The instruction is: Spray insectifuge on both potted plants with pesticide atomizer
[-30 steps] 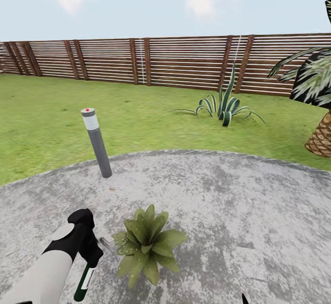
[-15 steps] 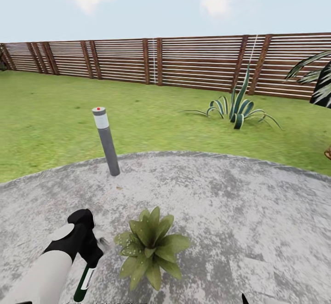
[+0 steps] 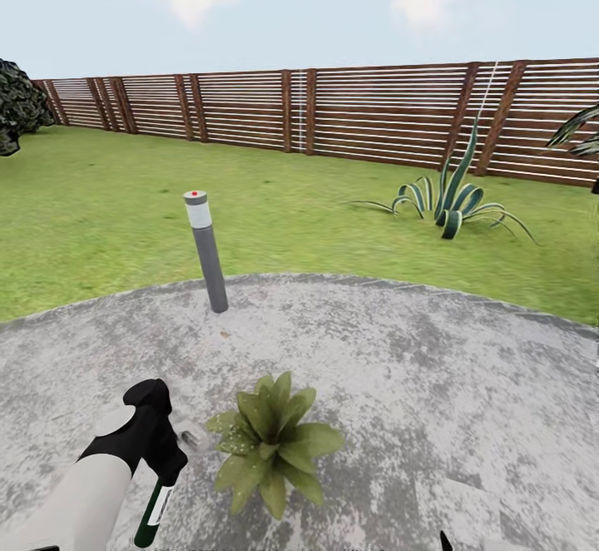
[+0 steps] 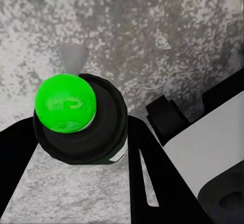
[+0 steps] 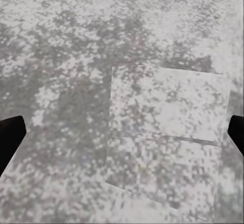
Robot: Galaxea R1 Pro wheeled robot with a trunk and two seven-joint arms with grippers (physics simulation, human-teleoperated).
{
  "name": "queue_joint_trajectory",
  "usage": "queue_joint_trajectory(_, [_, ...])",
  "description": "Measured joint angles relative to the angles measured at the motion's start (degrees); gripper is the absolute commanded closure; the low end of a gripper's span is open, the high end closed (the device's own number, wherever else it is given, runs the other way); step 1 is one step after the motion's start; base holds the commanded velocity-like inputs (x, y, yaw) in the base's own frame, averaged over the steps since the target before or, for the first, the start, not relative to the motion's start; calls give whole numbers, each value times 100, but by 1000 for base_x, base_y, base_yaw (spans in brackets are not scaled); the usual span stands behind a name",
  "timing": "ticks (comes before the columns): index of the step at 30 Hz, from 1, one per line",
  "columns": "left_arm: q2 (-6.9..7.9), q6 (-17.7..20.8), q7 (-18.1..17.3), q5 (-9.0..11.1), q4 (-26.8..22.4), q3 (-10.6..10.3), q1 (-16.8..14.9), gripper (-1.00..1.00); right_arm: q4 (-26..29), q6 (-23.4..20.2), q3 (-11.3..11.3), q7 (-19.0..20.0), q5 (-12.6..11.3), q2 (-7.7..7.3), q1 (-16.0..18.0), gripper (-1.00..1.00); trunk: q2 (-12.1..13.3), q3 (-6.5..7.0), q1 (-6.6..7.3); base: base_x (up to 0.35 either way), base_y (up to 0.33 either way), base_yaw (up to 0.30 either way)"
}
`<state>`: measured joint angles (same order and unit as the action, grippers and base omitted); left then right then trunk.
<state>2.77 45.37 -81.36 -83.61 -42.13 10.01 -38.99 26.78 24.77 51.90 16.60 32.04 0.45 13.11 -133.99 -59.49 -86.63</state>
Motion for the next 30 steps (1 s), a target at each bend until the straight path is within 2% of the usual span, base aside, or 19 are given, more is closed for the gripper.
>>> queue_joint_trajectory(9, [8,0,0,0,0,-7,0,100,1,-1,1,-7,-4,-3,0,-100,0,0,2,126,-268,3])
queue_joint_trajectory(15, [14,0,0,1,0,-7,1,100,-1,1,0,-8,-6,3,1,-100,0,18,-1,-36,-256,190])
queue_joint_trajectory(30, [17,3,0,-3,10,-5,4,100,-31,3,0,-4,-8,11,1,-100,0,89,0,-10,-18,234])
